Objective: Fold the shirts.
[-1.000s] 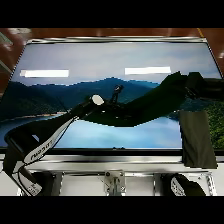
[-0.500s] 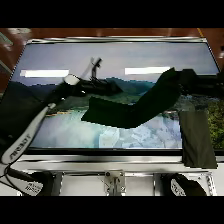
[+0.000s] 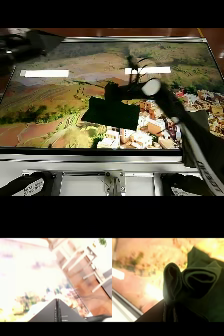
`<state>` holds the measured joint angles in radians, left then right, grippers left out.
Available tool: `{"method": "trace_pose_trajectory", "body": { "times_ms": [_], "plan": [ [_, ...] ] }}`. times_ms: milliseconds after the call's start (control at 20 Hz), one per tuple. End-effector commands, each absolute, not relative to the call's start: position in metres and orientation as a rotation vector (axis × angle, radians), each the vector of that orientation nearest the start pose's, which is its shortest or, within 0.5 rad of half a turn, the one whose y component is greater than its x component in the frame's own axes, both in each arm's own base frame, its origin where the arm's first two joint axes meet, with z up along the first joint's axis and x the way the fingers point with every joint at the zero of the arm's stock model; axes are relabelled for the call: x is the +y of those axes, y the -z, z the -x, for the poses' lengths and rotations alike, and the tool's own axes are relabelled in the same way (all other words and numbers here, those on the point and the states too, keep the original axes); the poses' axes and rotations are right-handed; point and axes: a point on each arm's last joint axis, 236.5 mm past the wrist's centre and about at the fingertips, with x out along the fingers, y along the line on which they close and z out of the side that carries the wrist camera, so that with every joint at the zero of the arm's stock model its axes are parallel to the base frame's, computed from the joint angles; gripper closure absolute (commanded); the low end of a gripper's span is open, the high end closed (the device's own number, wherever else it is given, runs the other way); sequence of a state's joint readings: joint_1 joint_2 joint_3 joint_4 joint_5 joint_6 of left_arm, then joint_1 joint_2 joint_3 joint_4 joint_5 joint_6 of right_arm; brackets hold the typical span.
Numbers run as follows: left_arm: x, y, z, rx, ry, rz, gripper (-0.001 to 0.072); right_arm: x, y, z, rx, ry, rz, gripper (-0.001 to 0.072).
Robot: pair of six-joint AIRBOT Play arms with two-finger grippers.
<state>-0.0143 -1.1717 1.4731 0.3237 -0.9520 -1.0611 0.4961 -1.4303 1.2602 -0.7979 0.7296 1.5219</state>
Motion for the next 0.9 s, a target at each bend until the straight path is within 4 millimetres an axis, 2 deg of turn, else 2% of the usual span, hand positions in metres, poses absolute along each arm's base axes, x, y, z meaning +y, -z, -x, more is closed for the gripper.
{"method": "trace_pose_trajectory", "body": {
  "times_ms": [0, 50, 150, 200, 250, 300, 500, 600, 700, 800, 850],
  "plan": [
    [-0.174, -0.389, -0.357, 0.254, 0.885, 0.453, 0.0675, 0.404, 0.011, -0.388, 1.075, -0.638, -0.565, 0.0636],
    [-0.178, -0.396, -0.341, 0.243, 0.905, 0.424, 0.0675, 0.414, 0.025, -0.389, 1.092, -0.609, -0.631, 0.0622],
    [-0.184, -0.404, -0.316, 0.236, 0.94, 0.381, 0.0676, 0.424, 0.036, -0.396, 1.098, -0.553, -0.761, 0.0619],
    [-0.186, -0.405, -0.308, 0.236, 0.951, 0.368, 0.0675, 0.423, 0.034, -0.404, 1.073, -0.53, -0.795, 0.0443],
    [-0.187, -0.406, -0.303, 0.236, 0.958, 0.36, 0.0675, 0.42, 0.029, -0.413, 1.032, -0.511, -0.813, 0.0134],
    [-0.187, -0.406, -0.303, 0.238, 0.96, 0.358, 0.0675, 0.414, 0.021, -0.423, 0.991, -0.496, -0.823, 0.0086],
    [-0.184, -0.393, -0.313, 0.268, 0.935, 0.347, 0.0675, 0.373, -0.031, -0.455, 0.873, -0.508, -0.815, 0.0086],
    [-0.183, -0.385, -0.316, 0.286, 0.926, 0.345, 0.0675, 0.333, -0.052, -0.461, 0.856, -0.547, -0.671, 0.0091],
    [-0.181, -0.376, -0.319, 0.308, 0.906, 0.323, 0.0675, 0.277, -0.05, -0.455, 0.922, -0.536, -0.479, 0.0091],
    [-0.178, -0.371, -0.322, 0.318, 0.888, 0.303, 0.0675, 0.196, -0.017, -0.429, 1.146, -0.396, -0.339, 0.0091],
    [-0.177, -0.369, -0.323, 0.322, 0.883, 0.297, 0.0675, 0.158, 0.002, -0.407, 1.291, -0.305, -0.307, 0.0089]
  ]
}}
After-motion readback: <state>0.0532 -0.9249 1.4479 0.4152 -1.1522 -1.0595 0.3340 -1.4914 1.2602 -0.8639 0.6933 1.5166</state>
